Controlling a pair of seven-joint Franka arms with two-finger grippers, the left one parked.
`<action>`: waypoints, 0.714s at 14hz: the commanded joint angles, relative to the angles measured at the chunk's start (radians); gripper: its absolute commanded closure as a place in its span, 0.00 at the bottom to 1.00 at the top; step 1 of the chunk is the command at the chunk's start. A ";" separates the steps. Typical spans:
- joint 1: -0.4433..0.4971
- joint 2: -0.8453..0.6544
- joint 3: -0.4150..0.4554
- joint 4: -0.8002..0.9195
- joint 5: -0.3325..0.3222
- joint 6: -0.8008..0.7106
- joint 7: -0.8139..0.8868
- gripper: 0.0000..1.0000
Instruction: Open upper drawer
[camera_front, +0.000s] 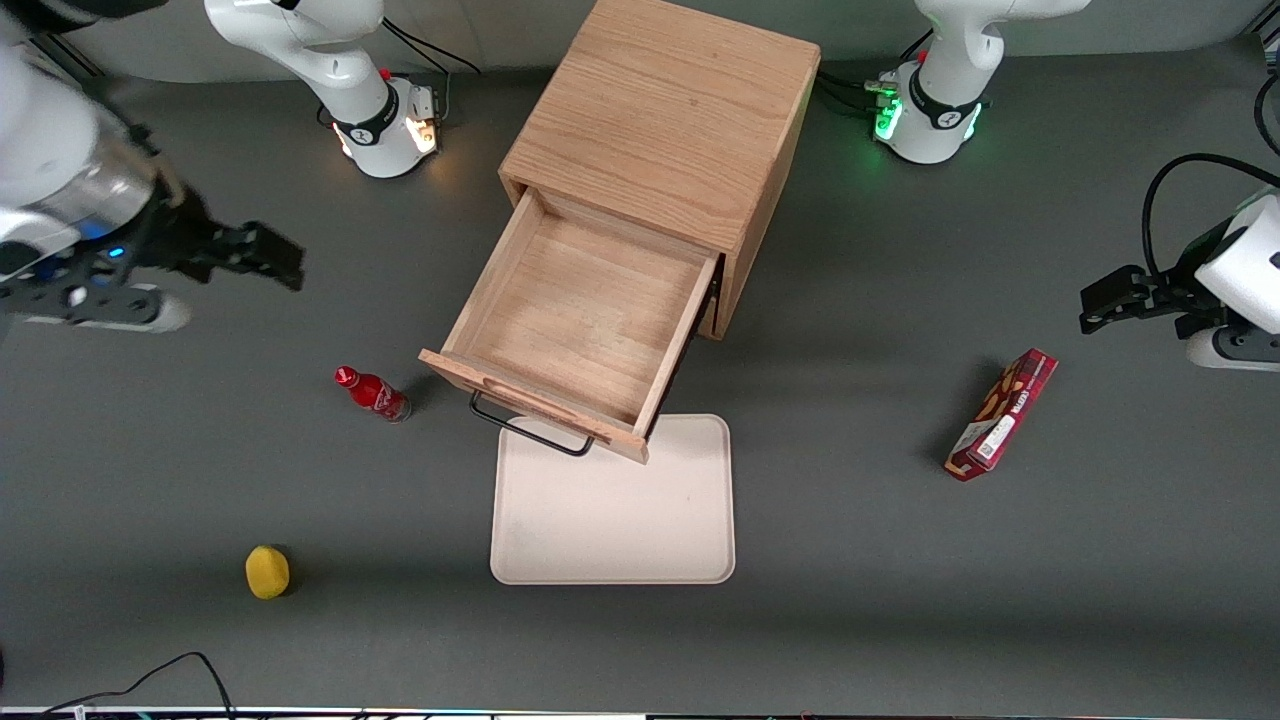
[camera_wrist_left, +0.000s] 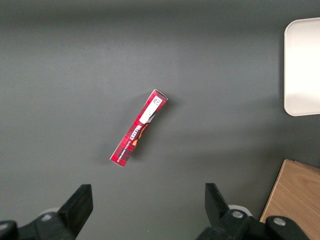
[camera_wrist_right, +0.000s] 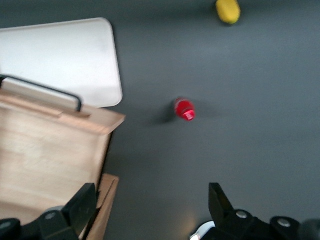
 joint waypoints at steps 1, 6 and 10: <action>-0.006 -0.026 -0.069 -0.074 0.029 0.042 -0.057 0.00; -0.035 -0.361 -0.189 -0.649 0.113 0.348 -0.059 0.00; -0.035 -0.525 -0.194 -0.874 0.104 0.447 -0.045 0.00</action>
